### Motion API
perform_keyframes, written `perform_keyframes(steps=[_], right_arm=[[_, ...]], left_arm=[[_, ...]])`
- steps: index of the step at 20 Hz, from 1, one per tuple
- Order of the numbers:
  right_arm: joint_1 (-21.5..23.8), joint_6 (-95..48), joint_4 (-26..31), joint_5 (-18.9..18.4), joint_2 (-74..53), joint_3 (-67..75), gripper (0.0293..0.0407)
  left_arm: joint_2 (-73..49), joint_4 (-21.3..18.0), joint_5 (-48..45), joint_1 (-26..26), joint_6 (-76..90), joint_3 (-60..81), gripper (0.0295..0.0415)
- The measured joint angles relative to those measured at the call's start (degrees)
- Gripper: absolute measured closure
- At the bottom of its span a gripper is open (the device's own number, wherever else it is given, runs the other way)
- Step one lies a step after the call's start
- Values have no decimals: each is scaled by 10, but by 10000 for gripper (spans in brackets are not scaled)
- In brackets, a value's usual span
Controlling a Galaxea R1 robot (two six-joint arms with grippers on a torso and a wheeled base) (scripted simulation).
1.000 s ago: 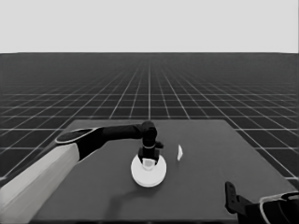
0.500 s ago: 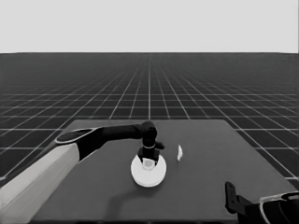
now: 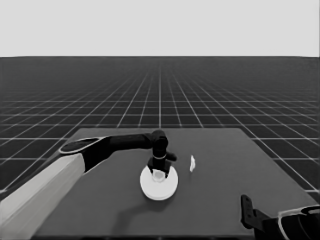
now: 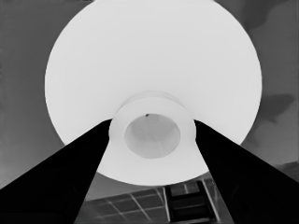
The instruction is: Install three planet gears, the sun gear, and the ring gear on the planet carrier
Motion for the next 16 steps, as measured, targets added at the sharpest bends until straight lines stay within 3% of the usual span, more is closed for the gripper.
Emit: perform_keyframes(steps=[16], right_arm=[[0,0,0,0,0,0,315]], left_arm=[[0,0,0,0,80,0,362]])
